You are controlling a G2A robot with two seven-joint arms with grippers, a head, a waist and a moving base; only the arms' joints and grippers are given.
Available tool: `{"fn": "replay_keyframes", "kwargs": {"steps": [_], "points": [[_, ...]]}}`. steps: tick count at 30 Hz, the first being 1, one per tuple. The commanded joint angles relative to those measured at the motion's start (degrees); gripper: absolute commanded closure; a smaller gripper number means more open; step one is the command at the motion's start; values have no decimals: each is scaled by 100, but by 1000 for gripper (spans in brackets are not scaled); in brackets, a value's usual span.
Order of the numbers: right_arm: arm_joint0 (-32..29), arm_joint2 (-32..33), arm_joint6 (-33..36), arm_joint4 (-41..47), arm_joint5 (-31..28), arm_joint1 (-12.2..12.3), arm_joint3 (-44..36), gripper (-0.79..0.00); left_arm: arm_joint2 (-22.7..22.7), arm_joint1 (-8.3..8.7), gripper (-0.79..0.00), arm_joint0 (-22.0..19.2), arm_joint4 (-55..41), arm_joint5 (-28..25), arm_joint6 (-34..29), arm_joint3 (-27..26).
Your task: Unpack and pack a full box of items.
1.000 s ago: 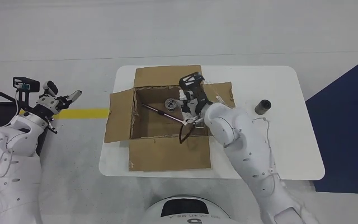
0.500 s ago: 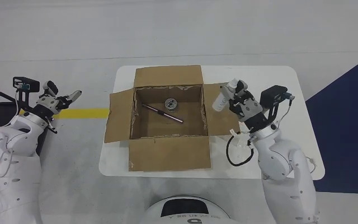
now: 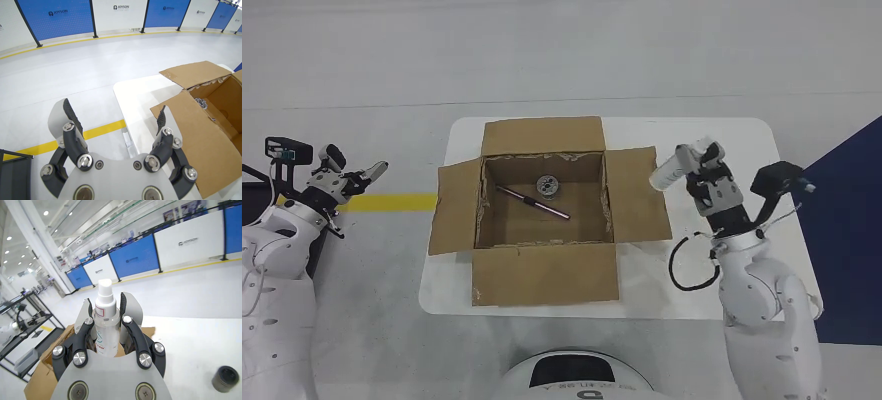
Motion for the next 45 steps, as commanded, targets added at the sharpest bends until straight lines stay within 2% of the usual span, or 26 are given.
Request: {"fn": "replay_keyframes", "kwargs": {"steps": [1, 4, 7, 12, 17, 22, 28, 36, 45], "points": [[-115, 522, -360, 274, 23, 10, 284, 0, 0, 0, -785, 0, 0, 0, 0, 0], [-102, 1037, -743, 108, 273, 30, 769, 0, 0, 0, -785, 0, 0, 0, 0, 0], [140, 1177, -1028, -53, 512, 38, 1492, 0, 0, 0, -785, 0, 0, 0, 0, 0], [705, 1083, -1193, -69, 484, 53, 2764, 0, 0, 0, -785, 0, 0, 0, 0, 0], [1078, 926, -1371, -257, 504, 59, 3547, 0, 0, 0, -785, 0, 0, 0, 0, 0], [1227, 902, -1693, -559, 696, 68, 3961, 0, 0, 0, -785, 0, 0, 0, 0, 0], [1296, 1071, -1948, -457, 736, 86, 4214, 0, 0, 0, -785, 0, 0, 0, 0, 0], [1598, 823, -2365, -1562, 1457, 103, 4887, 0, 0, 0, -785, 0, 0, 0, 0, 0], [1947, 655, -2384, -1805, 1532, 113, 5501, 0, 0, 0, -785, 0, 0, 0, 0, 0]]}}
